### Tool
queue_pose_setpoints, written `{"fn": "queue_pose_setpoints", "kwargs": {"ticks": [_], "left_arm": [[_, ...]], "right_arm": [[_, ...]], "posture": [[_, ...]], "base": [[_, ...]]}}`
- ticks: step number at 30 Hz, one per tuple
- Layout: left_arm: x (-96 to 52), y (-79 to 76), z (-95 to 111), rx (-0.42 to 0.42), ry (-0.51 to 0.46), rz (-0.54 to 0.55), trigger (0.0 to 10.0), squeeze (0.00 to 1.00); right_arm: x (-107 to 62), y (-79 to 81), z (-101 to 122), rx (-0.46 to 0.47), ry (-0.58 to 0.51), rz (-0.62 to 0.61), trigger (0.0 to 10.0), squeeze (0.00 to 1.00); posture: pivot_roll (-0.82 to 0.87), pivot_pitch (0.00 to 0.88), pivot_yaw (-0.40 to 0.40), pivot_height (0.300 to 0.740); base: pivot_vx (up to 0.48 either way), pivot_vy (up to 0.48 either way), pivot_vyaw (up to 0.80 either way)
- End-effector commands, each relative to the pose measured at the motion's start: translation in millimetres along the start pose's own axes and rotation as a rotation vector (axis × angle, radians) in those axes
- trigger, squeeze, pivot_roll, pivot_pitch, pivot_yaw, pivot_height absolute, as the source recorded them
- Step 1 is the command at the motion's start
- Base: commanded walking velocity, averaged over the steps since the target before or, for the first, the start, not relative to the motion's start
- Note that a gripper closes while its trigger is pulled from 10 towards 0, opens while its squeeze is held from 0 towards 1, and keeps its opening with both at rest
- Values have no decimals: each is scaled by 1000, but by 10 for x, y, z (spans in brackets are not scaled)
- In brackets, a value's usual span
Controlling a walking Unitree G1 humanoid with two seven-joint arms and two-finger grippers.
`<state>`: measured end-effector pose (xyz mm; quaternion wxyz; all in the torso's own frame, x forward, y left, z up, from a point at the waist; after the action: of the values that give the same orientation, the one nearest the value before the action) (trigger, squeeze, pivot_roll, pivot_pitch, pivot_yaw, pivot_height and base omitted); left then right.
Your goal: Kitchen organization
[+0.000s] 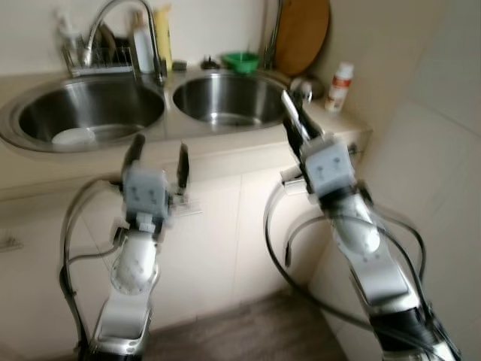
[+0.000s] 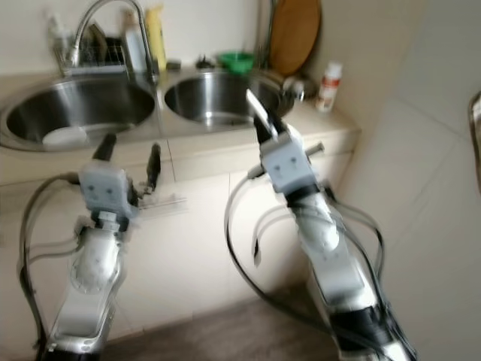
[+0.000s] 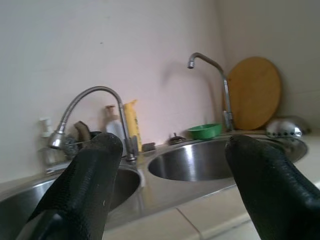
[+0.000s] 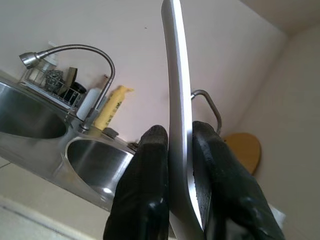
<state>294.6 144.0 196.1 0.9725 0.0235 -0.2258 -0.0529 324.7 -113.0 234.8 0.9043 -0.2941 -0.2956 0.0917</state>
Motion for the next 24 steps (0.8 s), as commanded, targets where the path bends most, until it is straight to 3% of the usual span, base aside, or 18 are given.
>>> {"fn": "queue_pose_setpoints", "kwargs": {"ticks": [1, 13, 15, 16, 17, 18, 24], "left_arm": [[6, 79, 40, 25, -6, 21, 10000, 0], [47, 69, 126, 31, -34, 15, 10000, 0], [48, 74, 129, 36, -32, 14, 10000, 0], [48, 79, 131, 36, -32, 15, 10000, 0], [49, 79, 132, 36, -32, 15, 10000, 0], [49, 83, 131, 37, -31, 16, 10000, 0], [49, 83, 127, 39, -26, 16, 10000, 0]], "right_arm": [[75, 0, 120, 19, -58, -7, 0, 0], [169, 65, 157, 81, -76, -7, 0, 0], [197, 46, 123, 115, -51, -27, 2039, 0], [219, 13, 75, 136, -18, -54, 3882, 0], [224, 4, 64, 140, -10, -60, 3882, 0], [244, -26, 25, 143, 10, -75, 10000, 0], [316, -152, -125, 142, 88, -134, 10000, 0]], "posture": [[55, 0, -68, 740], [68, 0, -70, 740], [70, 0, -70, 740], [71, 0, -71, 740], [71, 0, -71, 740], [71, 0, -71, 740], [73, 0, -72, 740]], "base": [[409, 0, 800], [391, 0, 800], [322, 0, 338], [322, 0, 0], [322, 0, 0], [326, 0, 0], [322, 0, 0]]}}
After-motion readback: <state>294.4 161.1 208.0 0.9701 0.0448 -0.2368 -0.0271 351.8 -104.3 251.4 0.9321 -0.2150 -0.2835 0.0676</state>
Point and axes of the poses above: a point about 5 cm out from each wrist's last joint towards the gripper, its own x axis pointing out of the wrist towards the gripper, its own z axis along the axis of the wrist's last joint, y = z × x, the point moved 2 cm from there along x, pointing out of the wrist towards the gripper, and after that the axes turned 11 degrees about -x, right-handed, at the moved point
